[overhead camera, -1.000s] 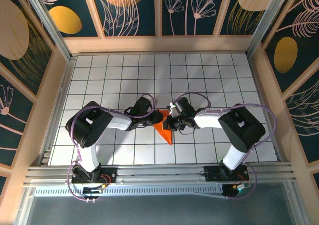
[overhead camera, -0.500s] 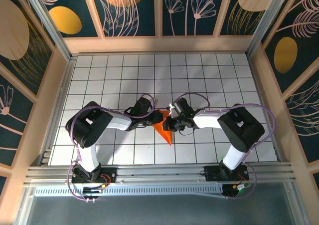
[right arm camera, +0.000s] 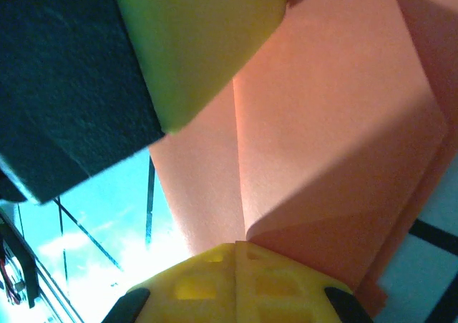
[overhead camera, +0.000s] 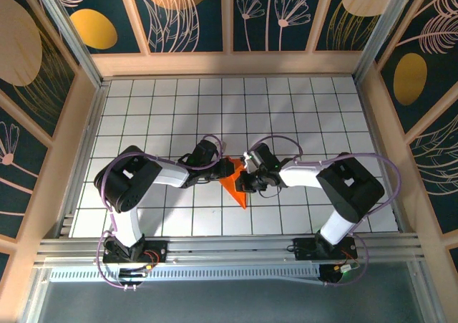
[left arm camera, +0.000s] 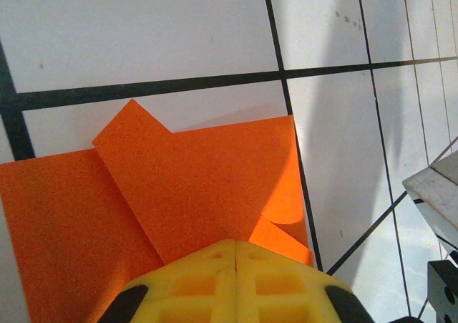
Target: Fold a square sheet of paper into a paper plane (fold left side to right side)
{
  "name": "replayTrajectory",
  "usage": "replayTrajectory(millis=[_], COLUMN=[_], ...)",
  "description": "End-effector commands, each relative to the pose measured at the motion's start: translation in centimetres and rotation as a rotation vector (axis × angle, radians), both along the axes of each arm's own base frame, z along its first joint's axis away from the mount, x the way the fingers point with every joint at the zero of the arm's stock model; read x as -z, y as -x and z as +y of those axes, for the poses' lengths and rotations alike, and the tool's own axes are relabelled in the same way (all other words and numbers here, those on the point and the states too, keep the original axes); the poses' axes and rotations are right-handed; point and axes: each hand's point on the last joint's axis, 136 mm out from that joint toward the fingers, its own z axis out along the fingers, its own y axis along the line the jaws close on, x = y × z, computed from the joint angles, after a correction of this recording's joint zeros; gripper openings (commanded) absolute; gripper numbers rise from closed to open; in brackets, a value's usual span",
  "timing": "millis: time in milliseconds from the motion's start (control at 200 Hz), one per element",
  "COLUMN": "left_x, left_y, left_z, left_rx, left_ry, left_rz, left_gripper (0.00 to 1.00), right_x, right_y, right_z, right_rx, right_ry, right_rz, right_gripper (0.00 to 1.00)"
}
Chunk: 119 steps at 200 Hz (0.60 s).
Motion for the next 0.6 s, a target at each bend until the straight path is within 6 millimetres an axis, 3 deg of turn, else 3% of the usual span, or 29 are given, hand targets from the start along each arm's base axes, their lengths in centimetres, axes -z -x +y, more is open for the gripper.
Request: replayTrajectory(millis=[0, 591], left_x=[5.0, 4.8], left_y=[1.7, 1.6], left_z=[3.9, 3.9], left_rx=[-0.065, -0.073], left_ry=[-0.194, -0.199], left_rz=[0.12, 0.119], left_gripper=[0.0, 0.0], right_x=[0.6, 0.0], right_y=[1.9, 3.5], right_z=[-1.1, -1.4], right_rx=[-0.025, -0.039], right_ry=[0.038, 0.037], right_rz=[0.039, 0.045], right_gripper=[0.0, 0.0])
